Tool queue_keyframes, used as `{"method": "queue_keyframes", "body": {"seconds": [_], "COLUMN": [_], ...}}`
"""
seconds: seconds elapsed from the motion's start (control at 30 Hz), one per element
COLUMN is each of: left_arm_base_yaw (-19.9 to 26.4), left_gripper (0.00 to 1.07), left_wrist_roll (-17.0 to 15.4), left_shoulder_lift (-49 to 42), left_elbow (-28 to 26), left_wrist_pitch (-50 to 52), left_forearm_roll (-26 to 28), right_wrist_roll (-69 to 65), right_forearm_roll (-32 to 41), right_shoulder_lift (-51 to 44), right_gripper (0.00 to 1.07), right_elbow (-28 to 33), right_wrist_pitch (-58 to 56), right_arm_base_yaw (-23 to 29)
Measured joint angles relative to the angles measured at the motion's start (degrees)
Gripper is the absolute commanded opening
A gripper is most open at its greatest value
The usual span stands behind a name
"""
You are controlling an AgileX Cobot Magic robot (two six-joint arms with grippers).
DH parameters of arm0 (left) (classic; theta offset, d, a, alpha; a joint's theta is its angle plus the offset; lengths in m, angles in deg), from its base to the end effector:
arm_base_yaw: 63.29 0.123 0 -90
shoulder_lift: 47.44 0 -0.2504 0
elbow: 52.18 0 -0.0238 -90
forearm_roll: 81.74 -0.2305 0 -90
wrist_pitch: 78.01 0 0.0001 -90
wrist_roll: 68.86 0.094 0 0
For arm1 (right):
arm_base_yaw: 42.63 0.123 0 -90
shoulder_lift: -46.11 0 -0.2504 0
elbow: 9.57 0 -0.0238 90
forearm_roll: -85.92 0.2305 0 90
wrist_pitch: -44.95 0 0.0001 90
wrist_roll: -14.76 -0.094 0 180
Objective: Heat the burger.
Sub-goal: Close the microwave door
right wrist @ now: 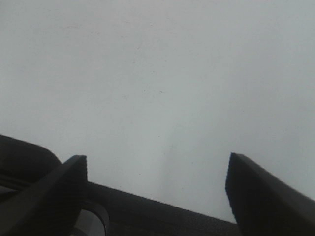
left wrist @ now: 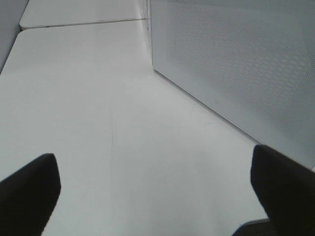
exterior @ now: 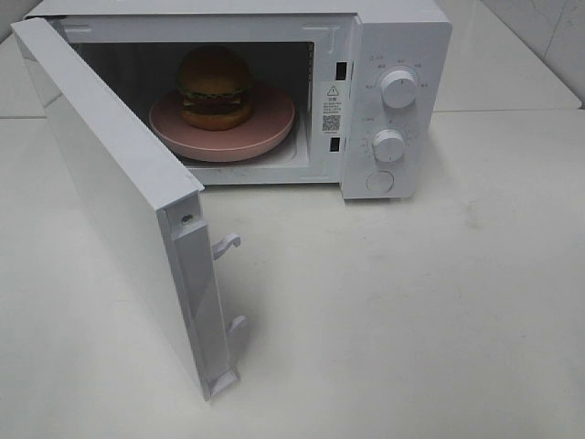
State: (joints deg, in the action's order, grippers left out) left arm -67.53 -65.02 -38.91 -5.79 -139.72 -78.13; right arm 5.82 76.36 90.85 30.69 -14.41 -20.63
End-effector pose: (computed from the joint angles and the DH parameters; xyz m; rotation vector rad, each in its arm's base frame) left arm 0.0108 -0.0060 0.2700 0.1478 2.0295 -0.0796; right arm 0.1017 0.0266 0.2677 -0.3326 2.4772 0.0080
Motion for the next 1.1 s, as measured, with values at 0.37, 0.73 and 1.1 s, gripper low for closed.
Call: {"method": "queue_keyframes", "body": {"seconds": [0.37, 0.73, 1.1], "left_arm_base_yaw": [0.0, 0.0, 0.0], "left_gripper": [0.98, 0.98, 0.98], "left_wrist_roll": [0.0, 0.0, 0.0], "left_shoulder_lift": [0.0, 0.0, 0.0], "left_elbow": [0.0, 0.0, 0.0], "left_wrist_pitch": [0.0, 0.0, 0.0], "left_forearm_roll": [0.0, 0.0, 0.0], "right_wrist_roll": [0.0, 0.0, 0.0], "right_forearm_roll": [0.1, 0.6, 1.3], "right_shoulder_lift": [-14.0, -28.9, -36.0], "right_gripper": [0.76, 0.76, 0.76], "right_elbow": [5.3, 7.0, 7.2], "right_wrist_pitch": [-0.2, 1.4, 1.4], "right_arm_base_yaw": [-6.6, -12.3, -14.3]}}
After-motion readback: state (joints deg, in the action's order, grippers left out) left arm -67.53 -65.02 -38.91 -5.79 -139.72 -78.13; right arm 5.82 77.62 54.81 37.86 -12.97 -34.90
